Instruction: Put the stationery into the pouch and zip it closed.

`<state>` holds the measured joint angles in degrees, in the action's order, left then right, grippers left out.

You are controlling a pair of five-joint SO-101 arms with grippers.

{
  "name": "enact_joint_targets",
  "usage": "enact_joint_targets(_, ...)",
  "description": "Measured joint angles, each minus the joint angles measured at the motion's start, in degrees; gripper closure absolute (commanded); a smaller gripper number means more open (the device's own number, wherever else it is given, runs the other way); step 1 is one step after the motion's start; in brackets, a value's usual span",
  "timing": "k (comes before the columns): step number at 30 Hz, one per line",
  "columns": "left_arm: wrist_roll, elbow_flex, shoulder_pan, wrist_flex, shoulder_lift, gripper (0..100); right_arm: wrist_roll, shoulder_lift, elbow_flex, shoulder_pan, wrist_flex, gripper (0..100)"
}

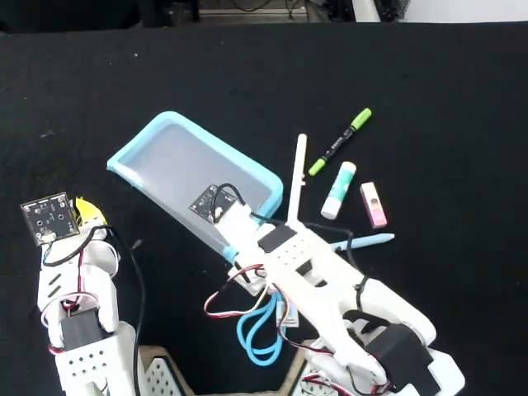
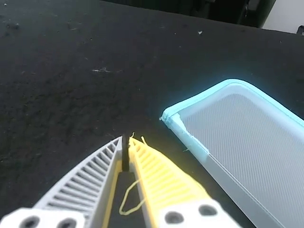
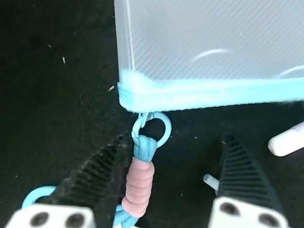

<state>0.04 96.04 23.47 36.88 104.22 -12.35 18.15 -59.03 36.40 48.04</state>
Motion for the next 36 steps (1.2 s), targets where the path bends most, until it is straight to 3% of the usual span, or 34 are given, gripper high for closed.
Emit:
enact_joint_targets(5, 0.0, 0.0, 0.0, 0.0, 0.0, 97, 0.0, 0.0, 0.0, -2.5, 0.0, 78.7)
enact_joint_targets(10, 0.0, 0.0, 0.0, 0.0, 0.0, 97, -3.8, 0.0, 0.0, -7.9, 0.0, 79.3)
enact_joint_targets(15, 0.0, 0.0, 0.0, 0.0, 0.0, 97, -5.6, 0.0, 0.0, -8.1, 0.0, 79.7)
enact_joint_targets(21, 0.0, 0.0, 0.0, 0.0, 0.0, 97, -10.2, 0.0, 0.0, -2.9, 0.0, 81.8)
enact_joint_targets(27, 0.0, 0.0, 0.0, 0.0, 0.0, 97, -12.0, 0.0, -0.3, -5.2, 0.0, 85.6)
enact_joint_targets(31, 0.0, 0.0, 0.0, 0.0, 0.0, 97, -17.9, 0.0, -0.3, -8.4, 0.0, 82.3)
enact_joint_targets(36, 0.0, 0.0, 0.0, 0.0, 0.0, 97, -23.3, 0.0, -0.5, -9.9, -1.3, 85.2)
